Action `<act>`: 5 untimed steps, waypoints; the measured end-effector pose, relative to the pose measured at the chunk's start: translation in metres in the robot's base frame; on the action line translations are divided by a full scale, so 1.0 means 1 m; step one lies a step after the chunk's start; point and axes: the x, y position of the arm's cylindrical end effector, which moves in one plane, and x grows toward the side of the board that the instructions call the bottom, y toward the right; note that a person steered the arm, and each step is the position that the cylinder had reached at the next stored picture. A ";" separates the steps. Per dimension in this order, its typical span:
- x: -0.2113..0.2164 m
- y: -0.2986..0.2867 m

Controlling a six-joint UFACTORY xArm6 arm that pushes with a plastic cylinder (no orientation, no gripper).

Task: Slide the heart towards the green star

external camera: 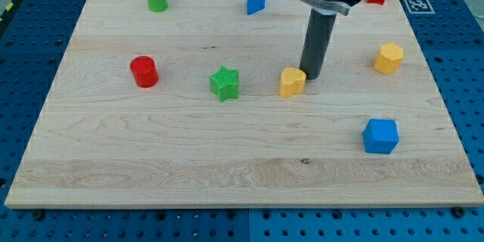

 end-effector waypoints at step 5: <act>0.041 -0.016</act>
